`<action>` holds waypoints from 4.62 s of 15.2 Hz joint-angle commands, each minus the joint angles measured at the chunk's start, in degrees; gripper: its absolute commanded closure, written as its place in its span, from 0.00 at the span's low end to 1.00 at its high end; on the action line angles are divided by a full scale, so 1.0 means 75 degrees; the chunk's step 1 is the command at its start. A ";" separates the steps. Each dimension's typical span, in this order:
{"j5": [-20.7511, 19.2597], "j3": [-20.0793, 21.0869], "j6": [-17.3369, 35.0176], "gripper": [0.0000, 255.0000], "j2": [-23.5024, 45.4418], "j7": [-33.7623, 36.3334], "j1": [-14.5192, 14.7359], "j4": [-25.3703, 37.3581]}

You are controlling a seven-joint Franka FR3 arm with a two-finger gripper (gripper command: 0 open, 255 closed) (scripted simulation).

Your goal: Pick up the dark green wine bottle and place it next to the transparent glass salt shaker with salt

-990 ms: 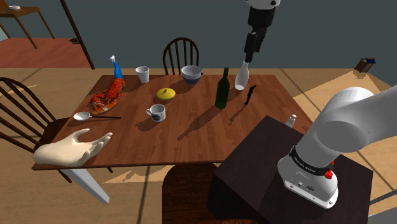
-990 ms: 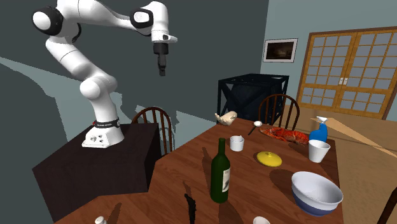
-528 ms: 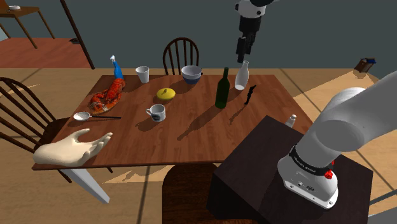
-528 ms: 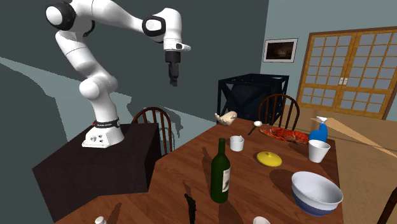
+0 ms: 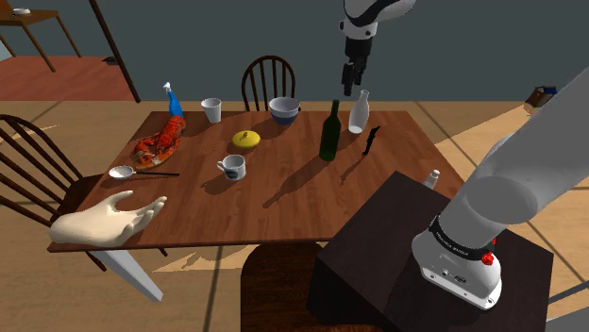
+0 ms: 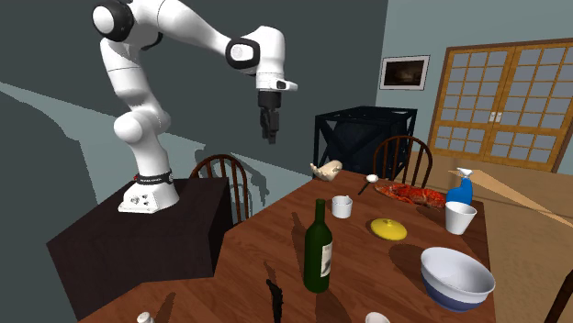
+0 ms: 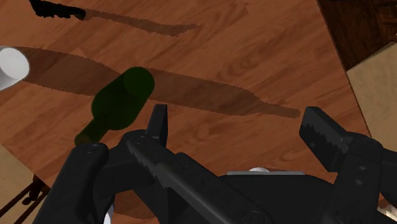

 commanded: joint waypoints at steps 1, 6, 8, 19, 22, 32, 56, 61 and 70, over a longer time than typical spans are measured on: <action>0.0142 -0.0155 0.0157 0.00 0.0651 -0.0298 -0.0059 0.0450; 0.0601 -0.0388 0.0391 0.00 0.2180 -0.0988 -0.0280 0.1597; 0.0804 -0.0426 0.0412 0.00 0.2805 -0.1249 -0.0410 0.2131; 0.1716 -0.0267 -0.0298 0.00 0.6493 -0.2254 -0.1427 0.6150; 0.1746 -0.0239 -0.0176 0.00 0.6682 -0.2280 -0.1471 0.6206; 0.1792 -0.0209 0.0290 0.00 0.6866 -0.2311 -0.1479 0.5920; 0.1689 -0.0283 -0.0536 1.00 0.6368 -0.2277 -0.1451 0.6256; 0.1650 -0.0309 -0.0946 1.00 0.6196 -0.2263 -0.1451 0.6499; 0.1598 -0.0344 -0.1745 1.00 0.5990 -0.2245 -0.1473 0.7098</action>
